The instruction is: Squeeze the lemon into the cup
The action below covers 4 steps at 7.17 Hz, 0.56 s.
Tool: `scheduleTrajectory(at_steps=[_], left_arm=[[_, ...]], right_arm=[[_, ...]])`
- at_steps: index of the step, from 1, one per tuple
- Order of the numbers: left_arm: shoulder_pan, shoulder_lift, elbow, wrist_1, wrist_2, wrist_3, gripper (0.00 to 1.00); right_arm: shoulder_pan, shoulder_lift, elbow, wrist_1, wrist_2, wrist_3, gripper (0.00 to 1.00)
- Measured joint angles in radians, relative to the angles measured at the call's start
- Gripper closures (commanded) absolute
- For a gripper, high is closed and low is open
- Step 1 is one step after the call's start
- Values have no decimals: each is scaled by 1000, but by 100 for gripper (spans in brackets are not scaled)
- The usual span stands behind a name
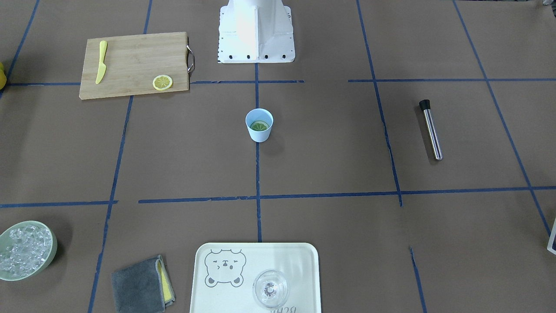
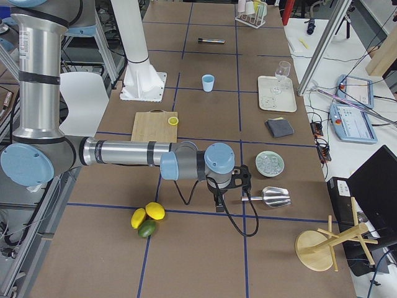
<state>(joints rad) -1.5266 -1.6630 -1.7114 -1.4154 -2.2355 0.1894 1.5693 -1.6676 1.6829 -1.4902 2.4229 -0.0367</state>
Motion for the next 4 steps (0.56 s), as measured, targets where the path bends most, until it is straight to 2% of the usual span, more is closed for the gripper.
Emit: scheduleTrajectory(at_steps=[2,4], left_arm=[[-43,60,33,-58,-3,49,0],[-47,66,71,-73,-11,36,0]], right_arm=[[0,7,3,-5,11,13,0],[0,10,10,-5,38,50,0]])
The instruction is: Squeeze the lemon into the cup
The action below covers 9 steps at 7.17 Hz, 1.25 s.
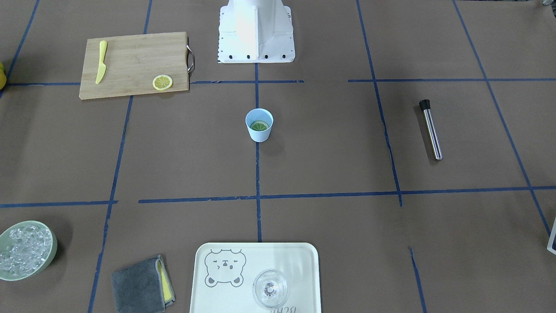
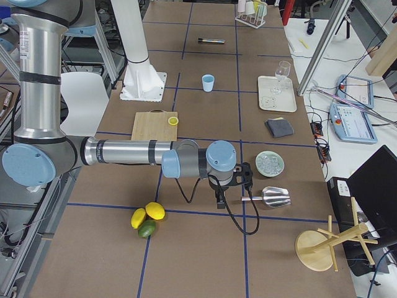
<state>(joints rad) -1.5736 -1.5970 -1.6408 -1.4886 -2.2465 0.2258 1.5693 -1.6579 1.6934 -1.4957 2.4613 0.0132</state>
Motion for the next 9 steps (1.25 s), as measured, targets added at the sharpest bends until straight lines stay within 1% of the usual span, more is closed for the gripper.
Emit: scheduleTrajectory(at_steps=[3,9], left_arm=[[1,-6,17,-8,-60,-60,0],[3,-9,19,-30,-67,-88,0]], right_arm=[[0,1,-6,4,2,10,0],[0,-2,-7,8,-7,8,0]])
